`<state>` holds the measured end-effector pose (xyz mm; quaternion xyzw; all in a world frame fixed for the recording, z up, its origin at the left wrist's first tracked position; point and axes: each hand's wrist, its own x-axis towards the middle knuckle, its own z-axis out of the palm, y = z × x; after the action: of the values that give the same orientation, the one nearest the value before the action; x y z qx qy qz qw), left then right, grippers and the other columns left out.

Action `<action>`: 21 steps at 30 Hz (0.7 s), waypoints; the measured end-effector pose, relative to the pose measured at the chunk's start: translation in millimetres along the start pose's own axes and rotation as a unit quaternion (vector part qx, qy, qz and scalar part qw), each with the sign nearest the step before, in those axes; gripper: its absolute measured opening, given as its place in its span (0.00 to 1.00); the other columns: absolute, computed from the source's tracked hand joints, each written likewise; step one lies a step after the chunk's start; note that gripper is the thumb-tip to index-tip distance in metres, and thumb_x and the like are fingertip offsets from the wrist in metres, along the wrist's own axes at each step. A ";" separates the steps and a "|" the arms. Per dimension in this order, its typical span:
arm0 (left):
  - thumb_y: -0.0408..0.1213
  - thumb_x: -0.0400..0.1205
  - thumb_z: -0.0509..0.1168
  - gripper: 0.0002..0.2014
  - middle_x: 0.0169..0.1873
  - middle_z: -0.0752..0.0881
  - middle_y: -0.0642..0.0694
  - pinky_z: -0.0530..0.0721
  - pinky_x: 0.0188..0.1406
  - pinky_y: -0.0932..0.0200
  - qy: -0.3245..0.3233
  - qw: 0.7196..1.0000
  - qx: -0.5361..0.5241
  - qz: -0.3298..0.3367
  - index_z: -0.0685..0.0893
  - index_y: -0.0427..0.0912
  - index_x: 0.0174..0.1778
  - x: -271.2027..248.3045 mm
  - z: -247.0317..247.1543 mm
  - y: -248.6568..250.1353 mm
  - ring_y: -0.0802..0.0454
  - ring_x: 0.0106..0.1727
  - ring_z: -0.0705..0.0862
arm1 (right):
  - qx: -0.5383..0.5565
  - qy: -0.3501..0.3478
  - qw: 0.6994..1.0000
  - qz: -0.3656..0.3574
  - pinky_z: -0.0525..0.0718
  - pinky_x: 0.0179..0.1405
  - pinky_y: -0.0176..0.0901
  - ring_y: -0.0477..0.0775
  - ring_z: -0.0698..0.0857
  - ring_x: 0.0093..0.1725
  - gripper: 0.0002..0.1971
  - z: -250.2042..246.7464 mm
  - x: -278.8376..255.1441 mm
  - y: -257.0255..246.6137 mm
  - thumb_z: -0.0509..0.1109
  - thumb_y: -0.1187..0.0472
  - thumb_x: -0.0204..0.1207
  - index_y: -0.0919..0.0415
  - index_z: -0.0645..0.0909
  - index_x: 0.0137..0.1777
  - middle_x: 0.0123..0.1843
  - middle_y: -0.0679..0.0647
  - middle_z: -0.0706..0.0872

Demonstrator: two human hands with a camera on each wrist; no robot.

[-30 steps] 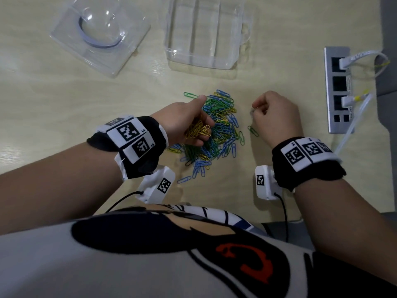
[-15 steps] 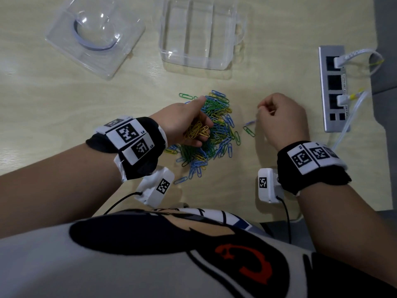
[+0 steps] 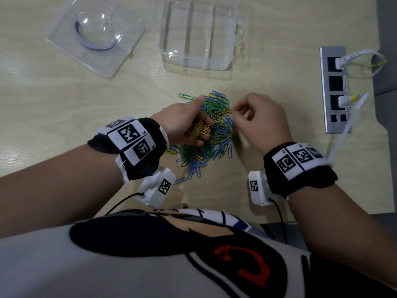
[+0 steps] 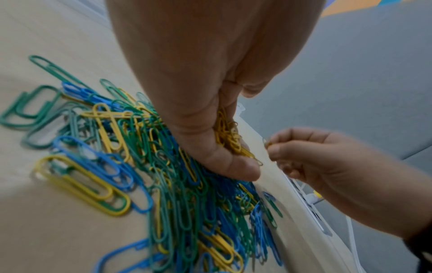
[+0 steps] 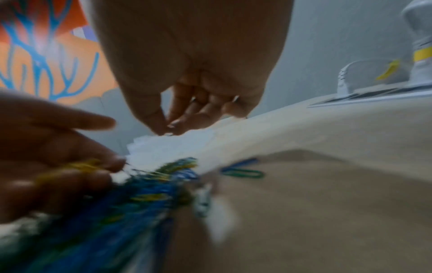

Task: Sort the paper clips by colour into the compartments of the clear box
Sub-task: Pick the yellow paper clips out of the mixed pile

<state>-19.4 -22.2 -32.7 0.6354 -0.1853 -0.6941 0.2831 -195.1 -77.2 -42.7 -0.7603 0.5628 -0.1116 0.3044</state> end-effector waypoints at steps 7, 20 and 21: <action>0.54 0.87 0.50 0.27 0.34 0.84 0.39 0.87 0.31 0.57 0.008 0.999 -0.036 -0.005 0.84 0.34 0.45 -0.5 0.4 0.0 0.48 0.31 0.85 | 0.073 -0.028 0.995 -0.055 0.82 0.48 0.41 0.42 0.83 0.41 0.05 7.5 -5.9 -25.5 0.71 0.54 0.75 0.49 0.86 0.49 0.43 0.42 0.86; 0.55 0.88 0.48 0.28 0.33 0.83 0.40 0.86 0.30 0.60 -0.005 0.999 -0.033 -0.007 0.83 0.35 0.43 -6.7 -14.9 -5.4 0.50 0.29 0.83 | -0.100 -0.049 0.994 -0.011 0.79 0.53 0.47 0.60 0.82 0.55 0.12 15.0 14.2 -2.4 0.63 0.55 0.80 0.51 0.85 0.58 0.54 0.57 0.85; 0.55 0.88 0.48 0.28 0.33 0.83 0.40 0.86 0.30 0.60 -0.005 0.999 -0.034 -0.007 0.83 0.35 0.43 -6.6 -15.1 -5.8 0.50 0.29 0.83 | -0.108 -0.050 0.993 -0.004 0.79 0.54 0.47 0.60 0.82 0.56 0.13 12.1 14.0 -0.3 0.63 0.56 0.80 0.51 0.85 0.60 0.55 0.57 0.85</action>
<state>-5.3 -12.0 -33.1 0.6233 -0.1589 -0.7050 0.2985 -183.9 -86.0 -54.5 -0.7959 0.5524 -0.0128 0.2476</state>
